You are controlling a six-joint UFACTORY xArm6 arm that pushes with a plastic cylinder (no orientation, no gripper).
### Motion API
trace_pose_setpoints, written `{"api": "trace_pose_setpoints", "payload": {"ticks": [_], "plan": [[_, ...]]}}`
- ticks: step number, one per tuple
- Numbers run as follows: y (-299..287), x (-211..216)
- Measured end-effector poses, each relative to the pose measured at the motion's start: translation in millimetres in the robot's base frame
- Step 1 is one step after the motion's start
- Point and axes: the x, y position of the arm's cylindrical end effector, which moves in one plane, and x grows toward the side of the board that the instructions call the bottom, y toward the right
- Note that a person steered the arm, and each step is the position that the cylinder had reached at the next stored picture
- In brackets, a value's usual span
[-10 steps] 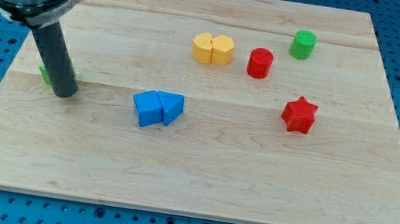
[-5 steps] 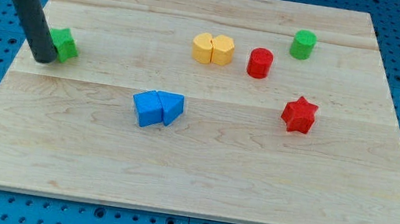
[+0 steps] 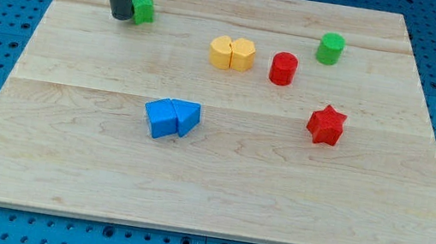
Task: Move green star towards yellow hexagon
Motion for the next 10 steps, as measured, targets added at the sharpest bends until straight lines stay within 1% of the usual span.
{"api": "trace_pose_setpoints", "payload": {"ticks": [2, 3, 4, 5, 6, 7, 8, 9, 10], "plan": [[-0.2, -43.5], [10.6, -51.8], [38.8, -45.6], [34.4, -30.2], [45.9, -19.8], [60.9, -26.8], [64.1, -41.1], [96.5, -41.6], [124.4, -29.2]]}}
